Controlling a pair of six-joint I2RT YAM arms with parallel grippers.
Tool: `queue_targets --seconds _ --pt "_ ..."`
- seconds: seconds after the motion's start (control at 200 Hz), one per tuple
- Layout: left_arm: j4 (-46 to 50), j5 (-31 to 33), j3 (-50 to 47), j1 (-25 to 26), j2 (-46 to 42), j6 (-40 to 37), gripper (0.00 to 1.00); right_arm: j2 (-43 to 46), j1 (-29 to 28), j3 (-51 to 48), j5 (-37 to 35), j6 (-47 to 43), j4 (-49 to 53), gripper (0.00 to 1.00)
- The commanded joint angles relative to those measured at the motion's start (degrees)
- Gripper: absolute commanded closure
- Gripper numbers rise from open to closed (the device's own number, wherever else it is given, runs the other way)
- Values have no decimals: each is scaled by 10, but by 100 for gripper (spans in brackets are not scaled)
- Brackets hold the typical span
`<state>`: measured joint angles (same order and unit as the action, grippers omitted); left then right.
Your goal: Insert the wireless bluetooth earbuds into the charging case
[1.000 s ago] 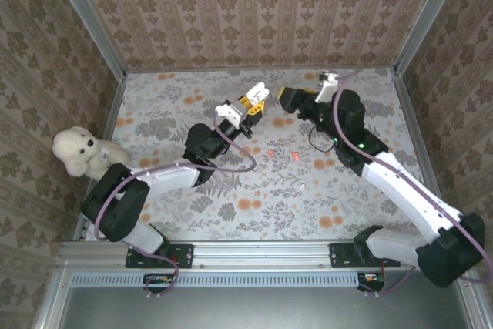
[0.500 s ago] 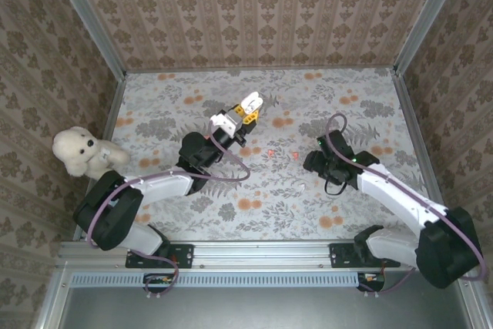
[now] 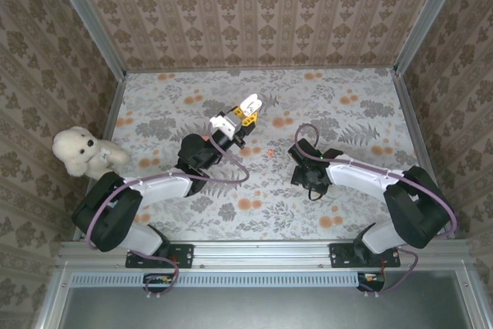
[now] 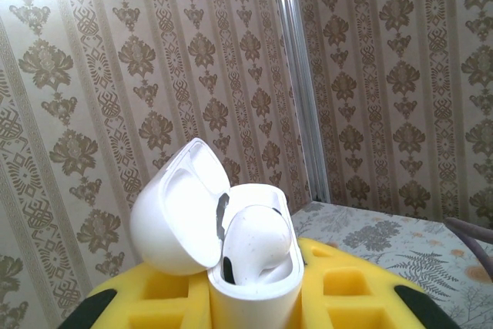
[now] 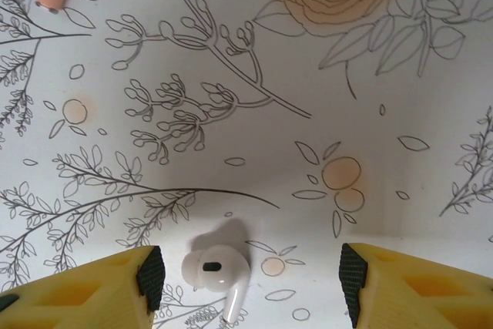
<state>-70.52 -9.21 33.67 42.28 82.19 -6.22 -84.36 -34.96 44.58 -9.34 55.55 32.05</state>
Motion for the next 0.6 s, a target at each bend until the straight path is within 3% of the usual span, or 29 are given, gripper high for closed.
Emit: queue_targets --seconds 0.0,0.595 --pt "-33 1 -6 -4 -19 -6 100 -21 -10 24 -30 -2 26 36" --pt "-34 4 -12 -6 -24 -7 100 -91 -51 64 -64 -37 50 49"
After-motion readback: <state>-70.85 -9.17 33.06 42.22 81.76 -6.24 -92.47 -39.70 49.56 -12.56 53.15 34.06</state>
